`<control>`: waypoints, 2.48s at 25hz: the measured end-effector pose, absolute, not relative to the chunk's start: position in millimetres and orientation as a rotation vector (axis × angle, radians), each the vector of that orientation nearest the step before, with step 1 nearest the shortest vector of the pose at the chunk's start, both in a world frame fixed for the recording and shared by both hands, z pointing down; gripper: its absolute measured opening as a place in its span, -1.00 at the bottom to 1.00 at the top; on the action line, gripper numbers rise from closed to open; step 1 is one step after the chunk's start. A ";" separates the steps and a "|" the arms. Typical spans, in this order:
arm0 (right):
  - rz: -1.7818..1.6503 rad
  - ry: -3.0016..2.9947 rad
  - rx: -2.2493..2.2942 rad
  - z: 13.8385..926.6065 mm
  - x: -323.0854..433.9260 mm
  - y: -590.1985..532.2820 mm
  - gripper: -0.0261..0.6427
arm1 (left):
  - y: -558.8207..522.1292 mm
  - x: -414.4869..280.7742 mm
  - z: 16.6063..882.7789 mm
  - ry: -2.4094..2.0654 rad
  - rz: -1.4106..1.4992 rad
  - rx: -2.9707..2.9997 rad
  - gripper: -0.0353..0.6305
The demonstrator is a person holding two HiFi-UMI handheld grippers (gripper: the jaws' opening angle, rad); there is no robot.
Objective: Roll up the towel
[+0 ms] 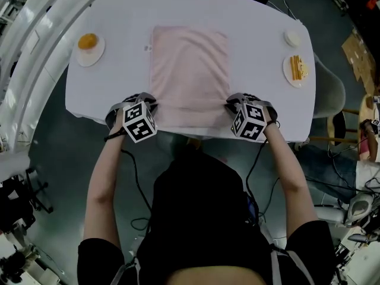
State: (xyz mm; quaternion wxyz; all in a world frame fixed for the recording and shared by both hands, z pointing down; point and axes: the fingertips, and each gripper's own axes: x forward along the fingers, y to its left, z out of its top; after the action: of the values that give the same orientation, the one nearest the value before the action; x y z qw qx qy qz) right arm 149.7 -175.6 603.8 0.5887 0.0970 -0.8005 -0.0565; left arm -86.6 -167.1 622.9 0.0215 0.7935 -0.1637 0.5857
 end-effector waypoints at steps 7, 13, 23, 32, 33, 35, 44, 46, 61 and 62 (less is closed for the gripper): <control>-0.142 -1.867 0.320 595.3 154.5 -190.2 -0.51 | -171.0 -89.2 615.9 -0.608 1.691 2.457 -0.70; -0.179 -1.867 0.428 568.3 166.4 -195.5 -0.43 | -172.6 -102.4 590.7 -0.773 1.570 2.443 -0.39; -0.230 -1.855 0.449 543.2 167.2 -152.8 -0.43 | -127.8 -113.8 565.7 -0.769 1.590 2.501 -0.28; -0.221 -1.884 0.387 555.0 144.1 -102.8 -0.43 | -79.3 -90.9 583.4 -0.660 1.582 2.536 -0.28; -0.217 -1.886 0.379 557.4 142.1 -99.9 -0.43 | -78.2 -88.8 584.4 -0.655 1.583 2.539 -0.28; -0.205 -1.892 0.366 562.8 139.2 -95.6 -0.43 | -77.6 -84.2 587.1 -0.643 1.590 2.540 -0.28; -0.172 -1.866 0.308 594.4 141.5 -86.9 -0.43 | -82.6 -79.1 607.3 -0.599 1.648 2.487 -0.28; -0.158 -1.866 0.305 600.3 143.2 -90.0 -0.43 | -85.9 -79.7 612.2 -0.585 1.645 2.469 -0.28; -0.185 -1.886 0.291 591.3 148.1 -91.7 -0.84 | -89.8 -86.0 617.1 -0.483 1.846 2.445 -0.72; -0.189 -1.885 0.293 590.0 147.8 -88.9 -0.84 | -86.9 -86.5 615.8 -0.484 1.849 2.451 -0.73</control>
State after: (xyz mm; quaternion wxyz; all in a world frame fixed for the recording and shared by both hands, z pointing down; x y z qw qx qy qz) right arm 147.8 -88.9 590.0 0.5746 0.1249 -0.8048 -0.0808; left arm -86.5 -86.9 615.8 0.0168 0.7884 -0.1556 0.5949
